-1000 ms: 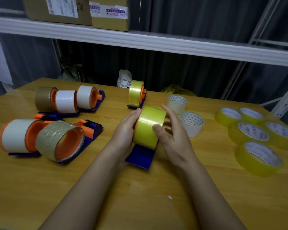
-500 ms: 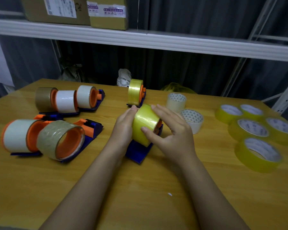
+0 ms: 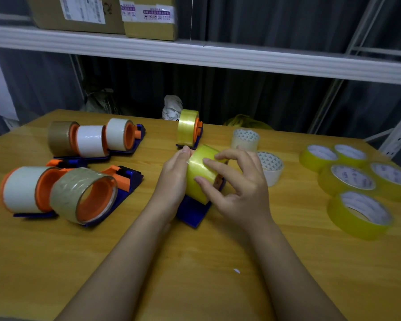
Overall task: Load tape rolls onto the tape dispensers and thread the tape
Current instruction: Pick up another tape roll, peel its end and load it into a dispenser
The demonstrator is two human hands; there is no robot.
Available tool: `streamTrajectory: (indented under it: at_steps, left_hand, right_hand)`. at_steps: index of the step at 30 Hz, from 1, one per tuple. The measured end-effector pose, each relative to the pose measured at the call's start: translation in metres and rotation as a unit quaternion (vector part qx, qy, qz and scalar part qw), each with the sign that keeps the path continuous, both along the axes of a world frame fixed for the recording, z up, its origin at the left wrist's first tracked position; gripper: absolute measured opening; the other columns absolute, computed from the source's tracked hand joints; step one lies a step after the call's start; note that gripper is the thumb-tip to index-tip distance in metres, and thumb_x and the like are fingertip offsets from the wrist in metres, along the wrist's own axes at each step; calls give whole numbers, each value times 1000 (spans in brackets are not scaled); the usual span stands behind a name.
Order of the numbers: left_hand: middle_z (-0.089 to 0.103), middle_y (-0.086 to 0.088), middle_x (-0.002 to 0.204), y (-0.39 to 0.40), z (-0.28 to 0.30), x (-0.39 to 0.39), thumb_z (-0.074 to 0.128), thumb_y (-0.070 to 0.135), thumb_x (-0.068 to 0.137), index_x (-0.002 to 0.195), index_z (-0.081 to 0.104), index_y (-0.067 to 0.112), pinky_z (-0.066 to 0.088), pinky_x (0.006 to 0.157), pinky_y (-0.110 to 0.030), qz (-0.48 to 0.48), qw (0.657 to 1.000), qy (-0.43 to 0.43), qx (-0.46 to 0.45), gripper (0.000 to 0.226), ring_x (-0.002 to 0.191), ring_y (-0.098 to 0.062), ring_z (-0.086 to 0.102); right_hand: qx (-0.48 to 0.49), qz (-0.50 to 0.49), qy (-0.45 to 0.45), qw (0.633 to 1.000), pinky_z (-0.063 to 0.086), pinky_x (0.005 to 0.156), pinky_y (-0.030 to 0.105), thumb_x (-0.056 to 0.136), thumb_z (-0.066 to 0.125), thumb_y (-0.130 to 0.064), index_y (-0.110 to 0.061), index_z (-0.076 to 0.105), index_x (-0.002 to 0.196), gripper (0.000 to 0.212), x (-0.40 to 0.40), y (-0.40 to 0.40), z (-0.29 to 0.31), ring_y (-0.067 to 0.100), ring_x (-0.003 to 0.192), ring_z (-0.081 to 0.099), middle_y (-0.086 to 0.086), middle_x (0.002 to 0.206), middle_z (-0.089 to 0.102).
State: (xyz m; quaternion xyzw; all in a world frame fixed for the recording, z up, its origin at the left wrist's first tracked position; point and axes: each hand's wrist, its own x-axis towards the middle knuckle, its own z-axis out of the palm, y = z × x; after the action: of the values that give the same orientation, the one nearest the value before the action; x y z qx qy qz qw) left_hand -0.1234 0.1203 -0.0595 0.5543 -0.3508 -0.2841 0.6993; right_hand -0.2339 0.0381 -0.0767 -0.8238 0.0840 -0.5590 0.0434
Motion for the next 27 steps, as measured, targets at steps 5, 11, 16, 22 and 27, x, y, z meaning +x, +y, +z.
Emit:
streamTrajectory:
  at_steps: [5,11,16,22,27]
  left_hand:
    - [58,29,50,-2,2,-2,34,27,103,78,51,33,42,49,-3,8,1000,3,-2,31,50,17,55]
    - [58,33,65,-4,-1,-3,33,30,103,80,48,38,39,70,-2,25,999,-41,14,28,75,20,54]
    - [65,5,97,-4,-4,-2,34,53,98,97,62,28,43,98,-37,22,997,-62,30,37,105,-15,58]
    - [63,11,54,-3,-1,-6,31,39,101,65,61,24,44,56,-12,19,995,-99,4,50,57,2,60]
    - [59,6,52,-1,3,-6,34,34,100,65,60,12,44,53,-15,11,995,-102,-17,49,53,-3,57]
  right_hand:
    - [-40,-27,-23,999,49,92,47,88,70,-24,-10,78,89,16,2,2,-1,25,88,62,9,90,69]
    - [-41,-52,-44,997,50,91,42,90,67,-18,-8,75,82,16,3,5,2,23,75,62,5,75,66]
    - [71,-47,-68,994,45,93,28,90,62,-22,-9,73,79,20,4,12,2,16,75,52,2,71,62]
    - [188,-42,-93,977,43,62,29,91,56,-29,-13,70,78,25,3,15,7,17,70,55,-3,72,60]
    - [282,-1,-119,952,40,63,10,90,60,-21,-16,69,76,17,1,16,10,4,73,56,-12,74,58]
